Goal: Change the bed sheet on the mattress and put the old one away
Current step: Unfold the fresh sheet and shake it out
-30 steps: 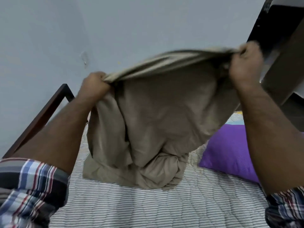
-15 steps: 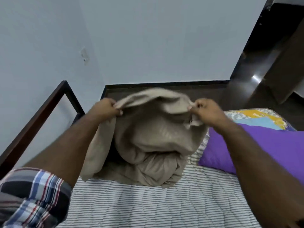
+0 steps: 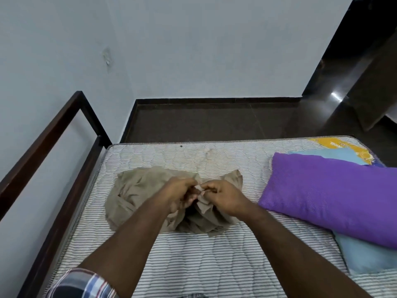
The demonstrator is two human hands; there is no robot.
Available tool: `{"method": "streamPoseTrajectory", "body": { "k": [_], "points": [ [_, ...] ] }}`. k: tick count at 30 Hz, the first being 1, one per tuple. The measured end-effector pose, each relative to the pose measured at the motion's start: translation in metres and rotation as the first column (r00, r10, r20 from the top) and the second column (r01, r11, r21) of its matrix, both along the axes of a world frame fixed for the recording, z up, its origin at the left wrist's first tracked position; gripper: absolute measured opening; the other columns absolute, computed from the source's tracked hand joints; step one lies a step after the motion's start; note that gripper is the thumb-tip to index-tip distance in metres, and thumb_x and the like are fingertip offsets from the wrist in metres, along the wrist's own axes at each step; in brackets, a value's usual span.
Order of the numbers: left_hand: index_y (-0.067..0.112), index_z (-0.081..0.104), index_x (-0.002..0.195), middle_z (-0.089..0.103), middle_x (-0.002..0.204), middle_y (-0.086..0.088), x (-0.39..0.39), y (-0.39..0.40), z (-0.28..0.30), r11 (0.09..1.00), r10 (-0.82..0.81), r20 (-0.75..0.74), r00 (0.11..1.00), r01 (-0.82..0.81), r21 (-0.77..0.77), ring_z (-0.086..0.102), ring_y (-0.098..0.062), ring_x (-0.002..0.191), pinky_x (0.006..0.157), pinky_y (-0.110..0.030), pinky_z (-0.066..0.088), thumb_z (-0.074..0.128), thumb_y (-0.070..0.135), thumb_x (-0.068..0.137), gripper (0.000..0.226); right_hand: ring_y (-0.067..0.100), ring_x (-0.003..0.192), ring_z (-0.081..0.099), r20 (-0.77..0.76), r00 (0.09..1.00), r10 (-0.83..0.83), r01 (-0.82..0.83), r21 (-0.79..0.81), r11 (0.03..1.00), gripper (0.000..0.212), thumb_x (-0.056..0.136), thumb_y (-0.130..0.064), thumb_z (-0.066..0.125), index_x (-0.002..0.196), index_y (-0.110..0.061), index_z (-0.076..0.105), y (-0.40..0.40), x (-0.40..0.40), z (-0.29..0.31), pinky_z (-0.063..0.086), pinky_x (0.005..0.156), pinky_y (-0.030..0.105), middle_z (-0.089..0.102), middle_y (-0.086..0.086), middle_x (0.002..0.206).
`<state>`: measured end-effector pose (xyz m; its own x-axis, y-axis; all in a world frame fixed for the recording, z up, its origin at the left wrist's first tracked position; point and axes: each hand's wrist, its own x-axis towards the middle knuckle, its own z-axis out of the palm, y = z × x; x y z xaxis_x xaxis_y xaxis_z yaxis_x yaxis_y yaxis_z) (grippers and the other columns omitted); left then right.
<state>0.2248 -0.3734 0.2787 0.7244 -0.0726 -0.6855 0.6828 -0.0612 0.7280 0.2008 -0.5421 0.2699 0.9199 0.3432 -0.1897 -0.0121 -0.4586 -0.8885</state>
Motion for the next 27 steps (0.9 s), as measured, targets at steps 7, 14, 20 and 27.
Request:
{"method": "streamPoseTrajectory", "body": {
  "k": [7,14,20,27],
  "points": [
    [0.013,0.06,0.101,0.073,0.092,-0.01,-0.009,0.008,-0.014,0.884,0.221,0.007,0.975,-0.197,-0.425,0.074,-0.02,0.083,0.07,-0.03,0.06,0.047,0.014,0.104,0.014,0.015,0.076,0.066,-0.127,0.971,-0.203,0.198,-0.053,0.979,0.009,0.091,-0.02,0.071,0.082,-0.02,0.075,-0.017,0.006,-0.011,0.056,0.083,0.043,0.074,0.0,0.081],
    [0.008,0.062,0.107,0.074,0.097,-0.011,-0.019,0.001,-0.02,0.811,0.267,-0.034,0.963,-0.243,-0.532,0.072,-0.024,0.09,0.09,-0.038,0.055,0.045,0.015,0.102,0.019,0.012,0.066,0.067,-0.178,0.969,-0.171,0.163,-0.062,0.985,0.018,0.089,-0.035,0.074,0.081,-0.019,0.074,-0.014,0.01,-0.002,0.056,0.066,0.032,0.072,-0.006,0.07],
    [0.0,0.063,0.114,0.074,0.099,-0.014,-0.026,0.003,-0.024,0.819,0.268,-0.041,0.963,-0.25,-0.517,0.073,-0.023,0.084,0.079,-0.036,0.058,0.042,0.015,0.097,0.031,0.019,0.073,0.062,-0.192,0.972,-0.138,0.125,-0.08,0.989,0.017,0.089,-0.019,0.073,0.089,-0.002,0.072,-0.017,0.014,-0.005,0.051,0.067,0.033,0.073,0.018,0.086],
    [0.004,0.06,0.105,0.07,0.094,-0.012,-0.021,-0.003,-0.028,0.856,0.176,0.043,0.983,-0.132,-0.499,0.068,-0.019,0.078,0.079,-0.033,0.055,0.04,0.013,0.095,0.023,0.018,0.069,0.062,-0.3,0.953,-0.04,0.066,0.078,0.995,0.017,0.09,-0.025,0.075,0.08,-0.011,0.075,-0.009,0.009,-0.002,0.052,0.061,0.029,0.07,0.007,0.075]
  ]
}}
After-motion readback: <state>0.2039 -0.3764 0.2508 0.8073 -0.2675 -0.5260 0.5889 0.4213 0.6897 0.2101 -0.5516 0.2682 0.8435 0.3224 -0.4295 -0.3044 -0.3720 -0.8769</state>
